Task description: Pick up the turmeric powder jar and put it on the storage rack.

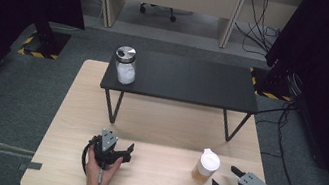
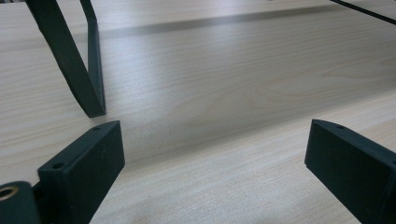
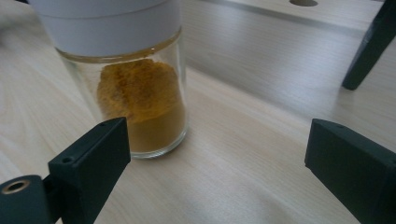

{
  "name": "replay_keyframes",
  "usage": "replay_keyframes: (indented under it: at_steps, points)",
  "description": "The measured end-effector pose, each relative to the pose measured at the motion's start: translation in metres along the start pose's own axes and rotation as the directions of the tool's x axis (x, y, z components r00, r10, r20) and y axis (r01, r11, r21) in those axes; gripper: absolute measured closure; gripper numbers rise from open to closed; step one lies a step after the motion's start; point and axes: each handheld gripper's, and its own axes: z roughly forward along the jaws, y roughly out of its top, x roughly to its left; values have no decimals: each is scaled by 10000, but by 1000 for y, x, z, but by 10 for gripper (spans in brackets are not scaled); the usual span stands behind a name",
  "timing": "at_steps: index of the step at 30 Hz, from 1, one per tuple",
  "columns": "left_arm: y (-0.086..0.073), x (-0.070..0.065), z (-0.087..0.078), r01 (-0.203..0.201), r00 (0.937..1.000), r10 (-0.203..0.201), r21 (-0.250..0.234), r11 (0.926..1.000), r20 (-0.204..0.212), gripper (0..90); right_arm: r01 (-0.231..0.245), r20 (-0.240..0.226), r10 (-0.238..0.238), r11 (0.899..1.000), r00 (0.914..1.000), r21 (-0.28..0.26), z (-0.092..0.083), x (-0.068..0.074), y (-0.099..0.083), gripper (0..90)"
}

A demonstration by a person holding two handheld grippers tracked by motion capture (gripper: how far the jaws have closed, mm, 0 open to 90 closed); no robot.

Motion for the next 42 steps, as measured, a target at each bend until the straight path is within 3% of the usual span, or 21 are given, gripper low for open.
replay_keyframes:
  at_steps: [8, 16, 25, 42]
  points:
    - [-1, 0, 0, 34, 10000, -34, -38, 10000, -34, 42, 462, -894, -452, 9989, 9950, 94, 4, -10, 4, 70]
    - [-1, 0, 0, 28, 10000, -28, -53, 10000, -33, 41, 910, -1582, -867, 9957, 9836, 199, 10, -18, 9, 69]
    - [-1, 0, -1, 41, 10000, -41, -80, 10000, -4, 41, 1421, -1842, -1348, 9895, 9736, 271, 16, -18, 14, 69]
    - [-1, 1, 0, 76, 10000, -76, -46, 10000, 4, 39, 1647, -2168, -1595, 9863, 9631, 62, 29, -17, 19, 68]
